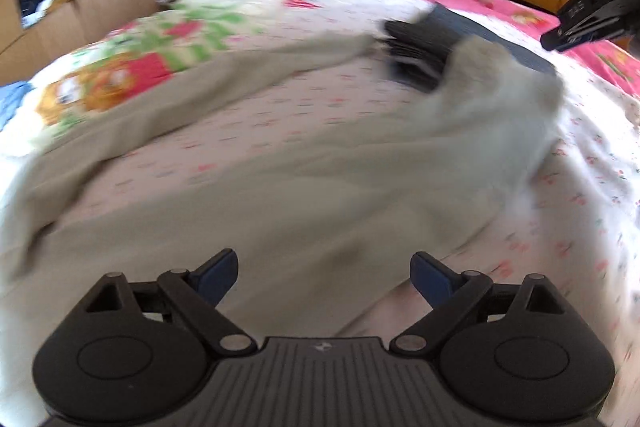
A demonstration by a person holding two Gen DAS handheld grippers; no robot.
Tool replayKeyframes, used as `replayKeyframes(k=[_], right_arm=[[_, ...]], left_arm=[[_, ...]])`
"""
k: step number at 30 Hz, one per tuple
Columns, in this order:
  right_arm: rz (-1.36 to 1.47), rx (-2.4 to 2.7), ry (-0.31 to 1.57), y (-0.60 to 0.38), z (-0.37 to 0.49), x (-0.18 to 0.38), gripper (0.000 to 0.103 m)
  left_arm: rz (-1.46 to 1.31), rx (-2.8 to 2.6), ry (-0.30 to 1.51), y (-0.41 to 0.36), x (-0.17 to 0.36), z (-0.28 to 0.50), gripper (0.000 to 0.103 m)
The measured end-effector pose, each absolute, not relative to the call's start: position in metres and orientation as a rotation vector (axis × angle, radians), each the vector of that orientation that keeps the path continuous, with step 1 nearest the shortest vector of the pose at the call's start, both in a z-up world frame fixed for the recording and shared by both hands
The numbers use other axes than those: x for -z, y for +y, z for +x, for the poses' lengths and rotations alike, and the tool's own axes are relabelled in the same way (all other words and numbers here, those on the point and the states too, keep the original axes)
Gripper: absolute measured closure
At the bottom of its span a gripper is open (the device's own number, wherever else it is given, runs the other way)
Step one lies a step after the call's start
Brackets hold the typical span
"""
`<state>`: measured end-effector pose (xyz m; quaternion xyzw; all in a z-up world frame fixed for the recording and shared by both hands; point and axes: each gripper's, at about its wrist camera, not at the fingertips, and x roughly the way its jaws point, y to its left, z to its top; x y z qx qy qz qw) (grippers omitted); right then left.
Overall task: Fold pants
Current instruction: 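Close both grippers on the pants waistband beside the pocket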
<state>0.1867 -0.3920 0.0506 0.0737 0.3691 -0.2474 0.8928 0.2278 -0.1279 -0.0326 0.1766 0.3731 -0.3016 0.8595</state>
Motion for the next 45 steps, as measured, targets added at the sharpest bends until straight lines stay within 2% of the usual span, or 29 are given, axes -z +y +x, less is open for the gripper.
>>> replayKeyframes(k=[4, 7, 9, 12, 15, 17, 18, 19, 21, 26, 28, 31, 32, 38, 39, 45], right_arm=[[0.19, 0.205, 0.866, -0.324, 0.234, -0.033, 0.088], [0.216, 0.046, 1.043, -0.273, 0.284, 0.014, 0.089], [0.193, 0.017, 1.156, -0.247, 0.311, 0.03, 0.089], [0.074, -0.177, 1.032, -0.208, 0.345, 0.002, 0.086], [-0.105, -0.315, 0.989, -0.17, 0.409, -0.006, 0.086], [-0.199, -0.404, 0.987, -0.145, 0.466, -0.003, 0.083], [-0.241, -0.424, 0.986, -0.135, 0.49, 0.0, 0.081], [-0.274, -0.447, 0.99, -0.127, 0.512, 0.002, 0.081], [-0.336, -0.492, 0.983, -0.111, 0.553, 0.006, 0.073], [-0.456, -0.594, 1.005, -0.089, 0.6, 0.027, 0.068], [-0.472, -0.639, 1.039, -0.085, 0.612, 0.035, 0.068], [-0.475, -0.686, 1.06, -0.087, 0.617, 0.039, 0.066], [-0.472, -0.688, 1.065, -0.09, 0.618, 0.038, 0.063], [-0.523, -0.696, 1.08, -0.097, 0.617, 0.032, 0.062], [-0.551, -0.679, 1.096, -0.096, 0.618, 0.035, 0.062], [-0.578, -0.651, 1.091, -0.102, 0.626, 0.032, 0.062]], left_arm=[[0.337, 0.503, 0.795, -0.057, 0.041, 0.244, 0.0], [0.31, 0.404, 0.927, 0.004, 0.065, 0.268, 0.0], [0.262, 0.383, 0.955, 0.041, 0.061, 0.278, 0.0], [0.253, 0.342, 0.898, 0.078, 0.032, 0.3, 0.004], [0.28, 0.272, 0.791, 0.115, 0.007, 0.345, 0.004], [0.3, 0.23, 0.749, 0.14, 0.006, 0.382, 0.007], [0.323, 0.209, 0.752, 0.151, 0.01, 0.402, 0.017], [0.347, 0.185, 0.773, 0.164, 0.014, 0.421, 0.033], [0.38, 0.176, 0.835, 0.181, 0.025, 0.461, 0.05], [0.404, 0.214, 0.825, 0.216, 0.024, 0.509, 0.049], [0.434, 0.218, 0.817, 0.219, 0.025, 0.517, 0.041], [0.455, 0.265, 0.871, 0.222, 0.033, 0.529, 0.037], [0.476, 0.275, 0.898, 0.221, 0.038, 0.532, 0.037], [0.461, 0.316, 0.99, 0.23, 0.045, 0.546, 0.037], [0.454, 0.315, 0.998, 0.231, 0.045, 0.548, 0.038], [0.48, 0.303, 0.987, 0.229, 0.043, 0.547, 0.063]])
